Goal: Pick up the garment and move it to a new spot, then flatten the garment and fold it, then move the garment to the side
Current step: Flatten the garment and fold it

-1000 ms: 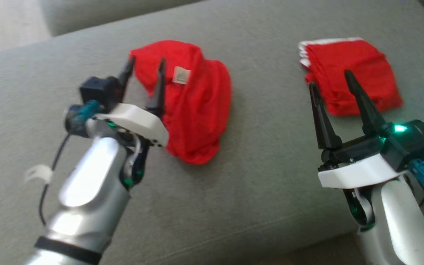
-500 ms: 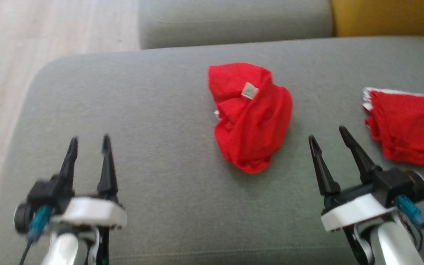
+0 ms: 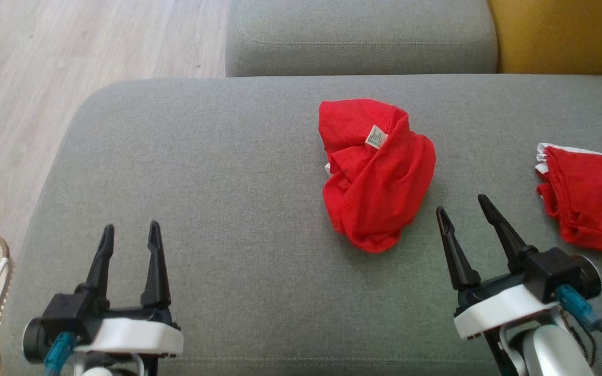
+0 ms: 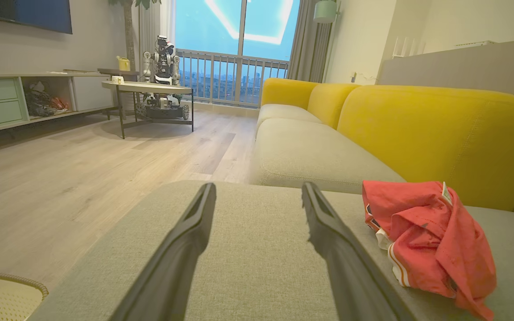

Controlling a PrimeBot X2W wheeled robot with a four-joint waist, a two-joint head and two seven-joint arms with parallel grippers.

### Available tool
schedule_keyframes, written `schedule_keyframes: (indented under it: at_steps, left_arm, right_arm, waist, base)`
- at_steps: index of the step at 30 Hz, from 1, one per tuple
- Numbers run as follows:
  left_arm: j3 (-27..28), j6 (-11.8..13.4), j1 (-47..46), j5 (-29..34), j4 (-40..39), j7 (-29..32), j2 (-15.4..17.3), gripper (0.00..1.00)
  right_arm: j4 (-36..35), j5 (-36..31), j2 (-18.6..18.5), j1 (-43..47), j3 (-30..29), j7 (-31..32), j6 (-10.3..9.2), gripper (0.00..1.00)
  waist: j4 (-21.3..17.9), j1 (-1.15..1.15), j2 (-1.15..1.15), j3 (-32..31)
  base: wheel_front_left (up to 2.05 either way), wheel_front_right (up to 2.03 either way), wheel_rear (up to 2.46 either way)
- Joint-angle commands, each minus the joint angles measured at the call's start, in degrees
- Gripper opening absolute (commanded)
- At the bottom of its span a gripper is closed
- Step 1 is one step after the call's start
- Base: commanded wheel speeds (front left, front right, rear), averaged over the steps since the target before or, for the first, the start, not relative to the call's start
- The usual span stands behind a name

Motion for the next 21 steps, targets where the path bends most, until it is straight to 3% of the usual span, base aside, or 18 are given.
schedule_keyframes:
  at_steps: [1, 12, 21]
  left_arm:
    - [2.48, -0.73, -3.14, 0.71, -1.72, -0.29, -0.49, 1.0]
    - [1.41, -3.33, -3.5, 1.59, 0.37, -0.29, -1.83, 1.0]
    - [-1.42, -3.31, -6.76, -0.22, 1.3, -0.29, -1.89, 1.0]
  right_arm:
    - [-1.48, -0.06, 0.0, -1.94, 1.21, -0.55, -0.02, 1.0]
    - [3.49, -1.82, 0.0, -9.62, 1.89, 1.72, -0.02, 1.0]
    - [16.99, -8.74, 0.0, -23.09, -0.1, 3.66, -0.02, 1.0]
  waist:
    - [0.14, 0.01, 0.0, 0.15]
    - [2.68, 0.01, 0.0, 2.68]
    - [8.14, 0.01, 0.0, 6.81]
  base:
    - [0.0, 0.0, 0.0]
    - [0.0, 0.0, 0.0]
    - [0.0, 0.0, 0.0]
